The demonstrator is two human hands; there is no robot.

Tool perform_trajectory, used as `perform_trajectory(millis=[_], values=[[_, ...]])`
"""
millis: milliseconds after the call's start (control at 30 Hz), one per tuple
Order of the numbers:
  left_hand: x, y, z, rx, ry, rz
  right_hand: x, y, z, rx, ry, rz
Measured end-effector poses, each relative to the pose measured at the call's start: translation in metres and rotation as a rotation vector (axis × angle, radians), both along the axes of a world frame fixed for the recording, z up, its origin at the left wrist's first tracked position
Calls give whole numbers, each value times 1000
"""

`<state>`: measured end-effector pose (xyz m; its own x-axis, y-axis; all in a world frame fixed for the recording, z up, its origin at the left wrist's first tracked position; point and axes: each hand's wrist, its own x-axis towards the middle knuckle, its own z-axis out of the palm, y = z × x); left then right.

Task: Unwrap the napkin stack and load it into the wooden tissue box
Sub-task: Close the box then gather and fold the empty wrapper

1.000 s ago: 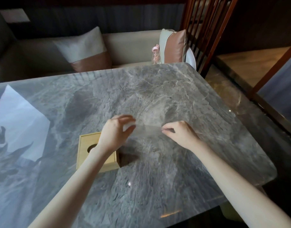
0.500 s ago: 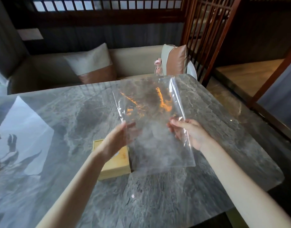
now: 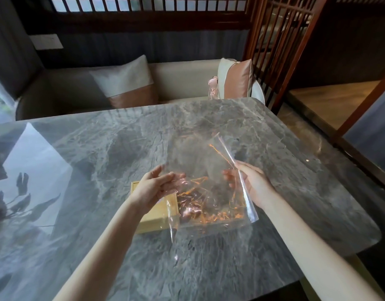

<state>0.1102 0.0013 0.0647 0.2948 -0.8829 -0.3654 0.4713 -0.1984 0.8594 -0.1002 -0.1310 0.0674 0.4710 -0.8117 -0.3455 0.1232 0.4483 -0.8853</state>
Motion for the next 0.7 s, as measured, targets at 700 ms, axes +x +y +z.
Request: perform_trajectory(millis=[700], values=[[-4, 2, 14, 217, -1175, -71, -22, -7, -1, -735, 680, 273]])
